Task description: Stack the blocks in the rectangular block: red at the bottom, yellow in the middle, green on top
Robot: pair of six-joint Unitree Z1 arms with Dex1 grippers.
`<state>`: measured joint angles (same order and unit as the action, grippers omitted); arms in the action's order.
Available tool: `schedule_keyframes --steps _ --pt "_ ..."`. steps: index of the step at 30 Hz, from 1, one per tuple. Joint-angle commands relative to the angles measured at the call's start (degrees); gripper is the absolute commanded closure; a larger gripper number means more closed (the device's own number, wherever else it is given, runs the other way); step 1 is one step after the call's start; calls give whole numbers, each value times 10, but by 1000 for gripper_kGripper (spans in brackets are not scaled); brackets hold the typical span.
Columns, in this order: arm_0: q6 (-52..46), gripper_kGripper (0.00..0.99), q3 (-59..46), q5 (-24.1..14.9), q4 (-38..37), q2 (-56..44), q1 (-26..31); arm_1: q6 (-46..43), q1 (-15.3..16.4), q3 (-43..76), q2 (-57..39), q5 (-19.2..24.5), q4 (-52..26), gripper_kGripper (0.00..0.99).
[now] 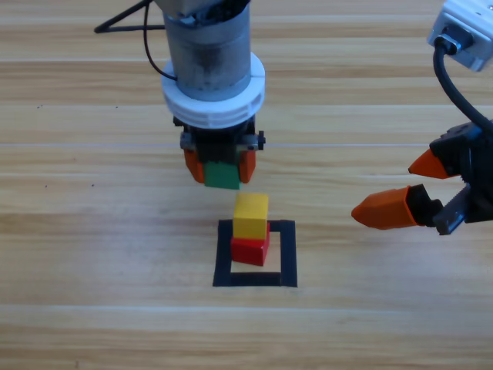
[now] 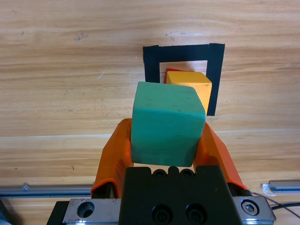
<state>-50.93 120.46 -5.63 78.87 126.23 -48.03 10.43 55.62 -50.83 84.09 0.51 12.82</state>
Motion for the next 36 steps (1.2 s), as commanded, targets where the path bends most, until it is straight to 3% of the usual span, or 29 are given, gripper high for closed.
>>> schedule_keyframes --steps 1,36 --pt "-6 990 19 6 6 39 -22 -7 -16 15 19 3 -6 5" --pt "-31 990 24 8 6 59 -44 -7 -16 16 20 3 -6 5"
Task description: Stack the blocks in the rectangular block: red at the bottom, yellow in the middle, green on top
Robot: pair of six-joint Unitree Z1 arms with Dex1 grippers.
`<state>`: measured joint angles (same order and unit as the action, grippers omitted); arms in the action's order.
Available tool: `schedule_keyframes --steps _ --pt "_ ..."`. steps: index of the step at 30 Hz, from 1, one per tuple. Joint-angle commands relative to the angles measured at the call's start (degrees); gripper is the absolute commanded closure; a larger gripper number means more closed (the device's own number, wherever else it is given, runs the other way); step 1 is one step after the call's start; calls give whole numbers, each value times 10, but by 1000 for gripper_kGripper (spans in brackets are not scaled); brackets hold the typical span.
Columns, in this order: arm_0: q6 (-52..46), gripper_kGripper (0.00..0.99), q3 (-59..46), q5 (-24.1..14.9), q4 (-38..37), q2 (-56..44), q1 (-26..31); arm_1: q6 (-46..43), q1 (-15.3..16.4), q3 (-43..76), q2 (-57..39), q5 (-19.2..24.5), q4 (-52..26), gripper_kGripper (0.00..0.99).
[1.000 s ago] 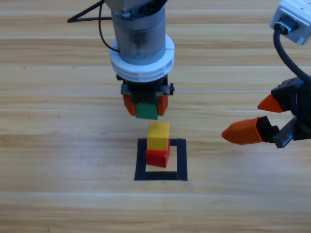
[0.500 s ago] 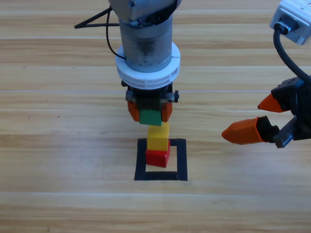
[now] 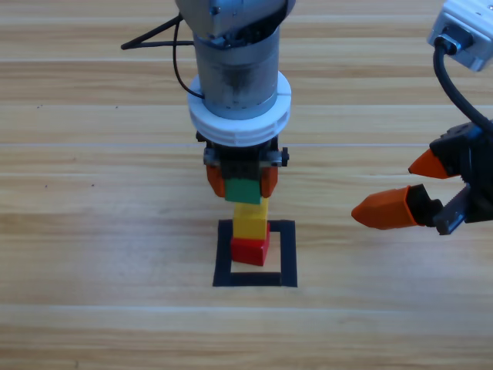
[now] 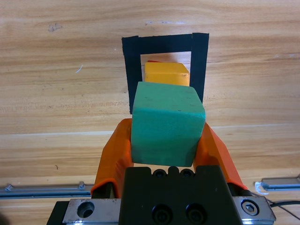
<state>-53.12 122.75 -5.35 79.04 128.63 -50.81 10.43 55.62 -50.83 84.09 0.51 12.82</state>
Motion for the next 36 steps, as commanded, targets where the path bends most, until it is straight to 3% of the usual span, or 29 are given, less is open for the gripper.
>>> schedule_keyframes --steps 1,36 --pt "-11 990 1 5 4 36 -17 -7 -16 15 20 3 -7 5" --pt "-15 990 14 5 3 56 -18 -7 -16 16 22 3 -6 5"
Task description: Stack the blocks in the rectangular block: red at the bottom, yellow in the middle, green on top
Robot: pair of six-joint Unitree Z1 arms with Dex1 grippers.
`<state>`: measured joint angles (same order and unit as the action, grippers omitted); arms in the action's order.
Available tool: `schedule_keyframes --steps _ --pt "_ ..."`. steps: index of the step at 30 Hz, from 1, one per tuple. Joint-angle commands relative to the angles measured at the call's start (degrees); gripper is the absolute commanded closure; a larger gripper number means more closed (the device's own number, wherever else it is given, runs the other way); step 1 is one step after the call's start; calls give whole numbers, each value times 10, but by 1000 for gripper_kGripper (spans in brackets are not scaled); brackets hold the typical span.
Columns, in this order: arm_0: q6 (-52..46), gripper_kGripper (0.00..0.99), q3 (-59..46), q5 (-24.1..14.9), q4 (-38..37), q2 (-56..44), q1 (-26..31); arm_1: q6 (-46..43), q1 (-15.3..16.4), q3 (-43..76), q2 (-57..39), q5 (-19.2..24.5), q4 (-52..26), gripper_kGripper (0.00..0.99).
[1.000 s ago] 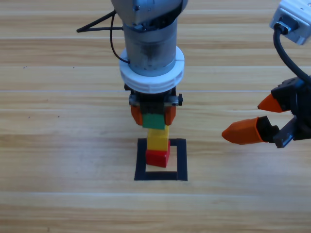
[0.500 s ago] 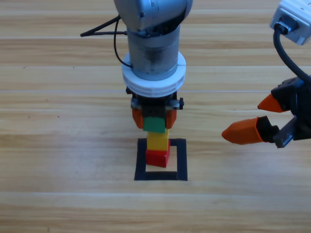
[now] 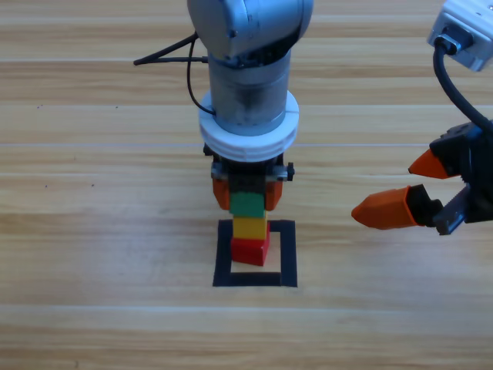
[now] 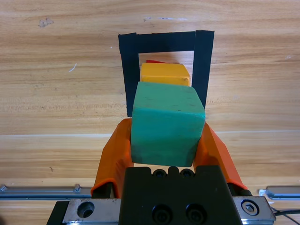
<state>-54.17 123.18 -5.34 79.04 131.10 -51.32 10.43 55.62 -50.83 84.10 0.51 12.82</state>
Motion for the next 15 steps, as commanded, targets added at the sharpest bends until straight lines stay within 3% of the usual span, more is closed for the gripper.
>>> schedule_keyframes --steps 1,15 --pt "-4 990 10 5 3 31 -13 -7 -16 16 22 3 -6 5" --pt "-6 990 11 3 3 36 -15 -7 -16 16 23 3 -6 5"
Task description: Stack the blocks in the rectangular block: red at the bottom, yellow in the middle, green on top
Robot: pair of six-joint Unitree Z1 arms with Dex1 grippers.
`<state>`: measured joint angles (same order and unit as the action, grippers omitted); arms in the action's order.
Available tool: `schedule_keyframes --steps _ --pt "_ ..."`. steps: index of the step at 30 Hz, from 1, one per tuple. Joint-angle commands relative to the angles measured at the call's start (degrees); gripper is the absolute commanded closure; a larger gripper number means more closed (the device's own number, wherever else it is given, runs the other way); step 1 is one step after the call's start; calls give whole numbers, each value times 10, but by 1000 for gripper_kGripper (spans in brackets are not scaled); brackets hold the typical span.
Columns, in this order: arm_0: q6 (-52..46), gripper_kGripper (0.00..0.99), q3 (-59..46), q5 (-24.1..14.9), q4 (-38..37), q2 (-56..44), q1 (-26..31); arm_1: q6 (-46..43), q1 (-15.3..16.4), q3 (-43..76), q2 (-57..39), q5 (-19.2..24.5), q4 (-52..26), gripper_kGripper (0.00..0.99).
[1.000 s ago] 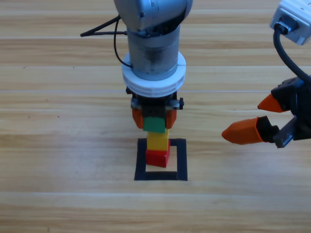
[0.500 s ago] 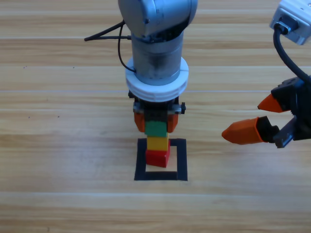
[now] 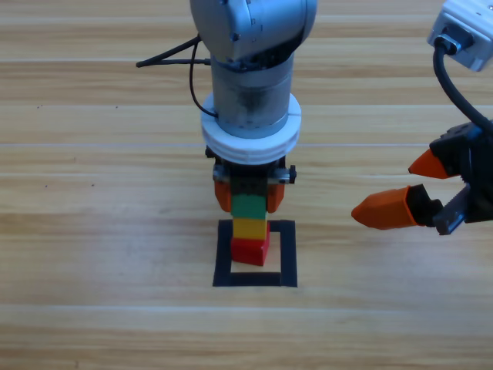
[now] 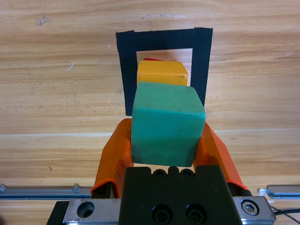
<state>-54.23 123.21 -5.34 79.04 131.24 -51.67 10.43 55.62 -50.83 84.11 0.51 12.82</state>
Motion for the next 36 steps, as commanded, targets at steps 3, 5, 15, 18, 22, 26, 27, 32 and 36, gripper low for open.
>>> schedule_keyframes --steps 3,5,15,18,22,26,27,32,36 --pt "-5 990 12 3 3 36 -12 -7 -16 16 23 3 -6 5" --pt "-5 990 12 3 2 37 -12 -7 -16 16 23 3 -6 5" --pt "-3 990 13 2 3 44 -12 -7 -16 16 23 3 -6 5" --pt "-3 990 12 2 3 43 -12 -7 -16 16 23 3 -6 5" --pt "-2 990 10 2 3 45 -12 -7 -16 16 23 3 -6 5" --pt "0 909 18 2 2 43 -12 -7 -16 16 23 3 -6 5" --pt "0 541 23 4 2 41 -12 -7 -16 16 23 3 -6 5" --pt "-4 0 25 6 2 32 -15 -7 -16 16 24 3 -6 5" --pt "-7 0 22 5 2 24 -15 -7 -16 16 24 3 -6 5"
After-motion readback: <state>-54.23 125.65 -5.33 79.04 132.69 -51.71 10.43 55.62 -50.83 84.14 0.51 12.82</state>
